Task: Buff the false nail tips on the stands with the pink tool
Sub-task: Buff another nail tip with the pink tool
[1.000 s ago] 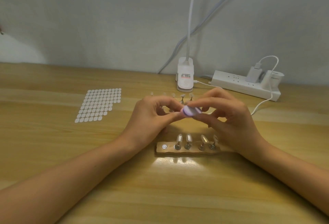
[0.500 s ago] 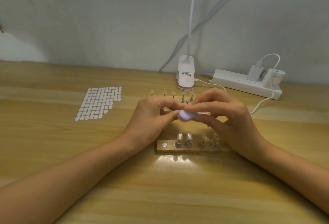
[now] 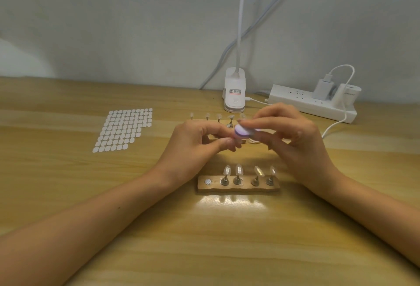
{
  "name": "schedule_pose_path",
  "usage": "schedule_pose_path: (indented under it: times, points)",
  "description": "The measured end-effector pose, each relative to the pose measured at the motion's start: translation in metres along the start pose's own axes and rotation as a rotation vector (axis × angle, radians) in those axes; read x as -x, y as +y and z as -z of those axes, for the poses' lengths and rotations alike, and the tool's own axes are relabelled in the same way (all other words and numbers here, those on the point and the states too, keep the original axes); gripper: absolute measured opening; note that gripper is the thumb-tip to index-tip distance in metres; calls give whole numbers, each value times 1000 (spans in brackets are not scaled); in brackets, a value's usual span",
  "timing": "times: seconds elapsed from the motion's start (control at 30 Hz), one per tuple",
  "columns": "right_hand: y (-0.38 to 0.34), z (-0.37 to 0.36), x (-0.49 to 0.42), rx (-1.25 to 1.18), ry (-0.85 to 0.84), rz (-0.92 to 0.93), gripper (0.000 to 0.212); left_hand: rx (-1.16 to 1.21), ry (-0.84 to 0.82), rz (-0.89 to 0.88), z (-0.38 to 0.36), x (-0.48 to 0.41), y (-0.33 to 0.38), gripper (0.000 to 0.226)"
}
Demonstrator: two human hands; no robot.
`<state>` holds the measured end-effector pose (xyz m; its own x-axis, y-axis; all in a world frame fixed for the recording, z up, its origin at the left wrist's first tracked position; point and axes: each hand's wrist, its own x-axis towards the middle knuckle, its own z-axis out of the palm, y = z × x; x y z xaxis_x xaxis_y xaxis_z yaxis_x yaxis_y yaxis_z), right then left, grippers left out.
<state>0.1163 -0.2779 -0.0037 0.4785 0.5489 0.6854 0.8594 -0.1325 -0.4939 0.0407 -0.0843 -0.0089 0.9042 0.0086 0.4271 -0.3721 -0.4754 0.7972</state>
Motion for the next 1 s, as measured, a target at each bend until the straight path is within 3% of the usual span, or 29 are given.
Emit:
schedule_pose_path:
  times: [0.13, 0.23, 0.33, 0.47, 0.6, 0.7, 0.8, 0.93, 1.0]
  points:
    - [1, -1, 0, 17, -22, 52, 24, 7, -3, -16, 0, 1, 2, 6]
    - [0, 0, -1, -7, 7, -10, 23, 20, -12, -2, 0, 0, 1, 9]
    - [-1, -3, 1, 21, -44, 89, 23, -12, -5, -6, 0, 0, 0, 15]
    - [-1, 0, -1, -6, 17, -32, 23, 9, -13, 4, 1, 0, 0, 9]
    - [-2, -2, -1, 39, -26, 64, 23, 0, 2, 5, 0, -1, -1, 6]
    - [-3, -1, -3, 3, 5, -16, 23, 23, -18, 5, 1, 0, -2, 8]
    - [-2, -2, -2, 54, -35, 84, 22, 6, -3, 10, 1, -1, -3, 6]
    - [-2, 1, -3, 20, 17, -23, 22, 38, -17, 13, 0, 0, -2, 9]
    - [-3, -2, -1, 44, -32, 64, 22, 33, -7, 17, 0, 0, -2, 11]
